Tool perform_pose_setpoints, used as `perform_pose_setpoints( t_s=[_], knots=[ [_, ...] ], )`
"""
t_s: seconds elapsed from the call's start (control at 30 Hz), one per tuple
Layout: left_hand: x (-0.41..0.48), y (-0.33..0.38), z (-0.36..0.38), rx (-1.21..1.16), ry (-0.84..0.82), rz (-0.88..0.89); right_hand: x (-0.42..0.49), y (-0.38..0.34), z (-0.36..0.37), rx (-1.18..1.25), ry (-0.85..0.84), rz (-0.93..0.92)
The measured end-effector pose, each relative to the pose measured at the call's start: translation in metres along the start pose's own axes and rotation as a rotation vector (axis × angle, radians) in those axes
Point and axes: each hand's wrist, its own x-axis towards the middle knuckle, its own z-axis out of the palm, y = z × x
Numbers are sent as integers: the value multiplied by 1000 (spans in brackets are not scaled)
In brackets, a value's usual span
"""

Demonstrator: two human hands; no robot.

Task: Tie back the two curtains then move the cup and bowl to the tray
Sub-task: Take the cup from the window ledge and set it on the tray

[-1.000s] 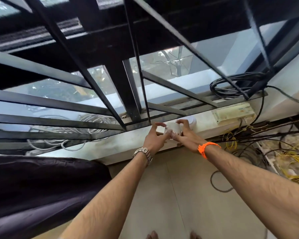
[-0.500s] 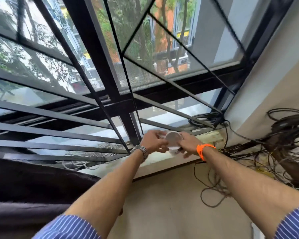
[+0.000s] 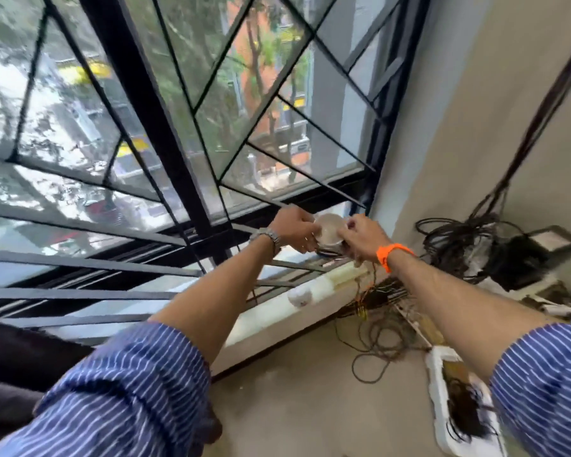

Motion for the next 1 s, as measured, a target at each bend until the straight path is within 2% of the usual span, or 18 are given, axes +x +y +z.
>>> perform_pose_setpoints(
  t_s=[0.07, 0.2, 0.27, 0.43, 0.57, 0.7, 1.0],
  knots=[
    [-3, 18, 3, 25, -28, 57, -18, 0, -16, -2, 51, 31],
    [-7, 48, 20, 63, -136, 137, -56, 7, -40, 233, 83, 125],
    [-9, 60, 38, 74, -215, 171, -77, 19, -52, 272, 103, 159],
    [-21, 98, 95, 88, -391, 260, -131, 60, -79, 368, 264, 274],
    [-43, 130, 159, 152, -539, 342, -190, 105, -102, 439, 389, 376],
    [-84, 165, 237, 241, -664, 497, -269, 158, -121, 539, 514, 479],
    [-249, 216, 425, 351, -1061, 673, -494, 253, -133, 618, 879, 747]
  ],
)
